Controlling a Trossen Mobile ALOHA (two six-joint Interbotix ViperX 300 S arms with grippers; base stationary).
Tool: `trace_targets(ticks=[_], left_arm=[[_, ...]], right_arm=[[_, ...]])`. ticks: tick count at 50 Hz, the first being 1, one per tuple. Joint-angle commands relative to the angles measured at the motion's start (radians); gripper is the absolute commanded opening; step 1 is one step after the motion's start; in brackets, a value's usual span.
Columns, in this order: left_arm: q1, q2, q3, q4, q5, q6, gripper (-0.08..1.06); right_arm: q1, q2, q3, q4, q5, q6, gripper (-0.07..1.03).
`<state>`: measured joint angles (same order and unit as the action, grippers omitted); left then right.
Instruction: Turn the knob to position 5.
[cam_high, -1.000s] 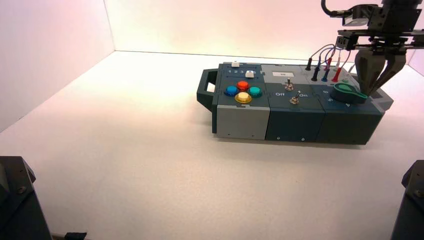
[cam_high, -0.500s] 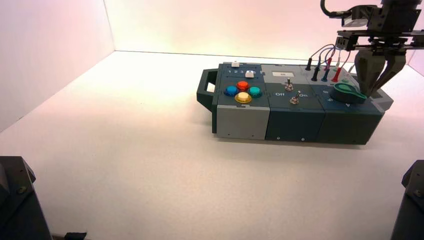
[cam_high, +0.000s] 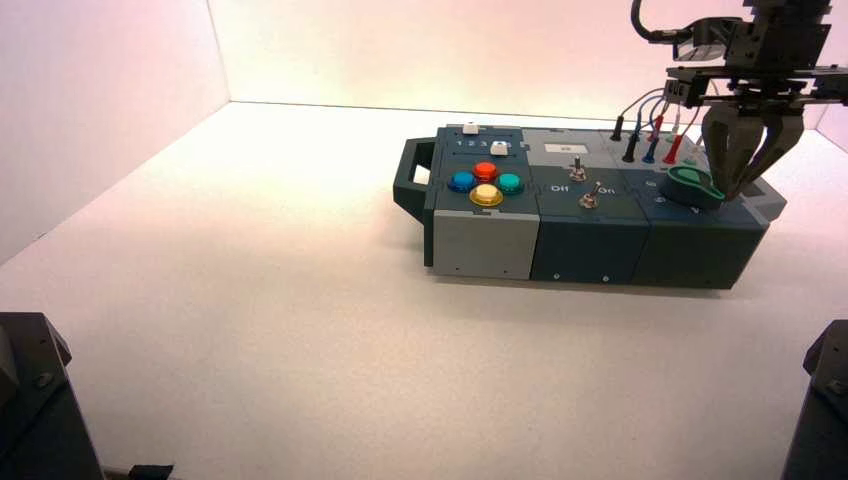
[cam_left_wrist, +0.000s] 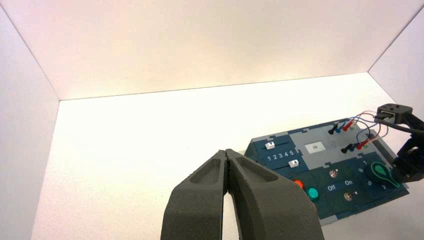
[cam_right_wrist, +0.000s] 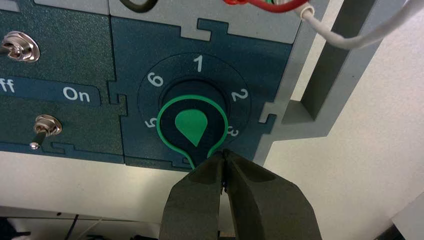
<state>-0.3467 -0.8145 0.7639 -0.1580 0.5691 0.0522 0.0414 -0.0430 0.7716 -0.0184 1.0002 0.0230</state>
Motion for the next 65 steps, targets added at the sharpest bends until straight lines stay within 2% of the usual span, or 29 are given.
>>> trace_targets(ticks=[1,20,65], left_arm=[[0.006,0.0,-0.035,0.003,-0.011,0.006,-0.03],[0.025,0.0,-0.034,0.003,-0.011,0.008,-0.03],[0.028,0.008,-0.026,0.003,-0.031,0.009,-0.03]], right_arm=[[0.011,-0.015,-0.012,0.005,0.006,-0.003,-0.02],[0.043,-0.023,-0.011,0.014,0.025,-0.003,-0.02],[0.044,-0.066,0.0,0.028,0.046,-0.002,-0.02]])
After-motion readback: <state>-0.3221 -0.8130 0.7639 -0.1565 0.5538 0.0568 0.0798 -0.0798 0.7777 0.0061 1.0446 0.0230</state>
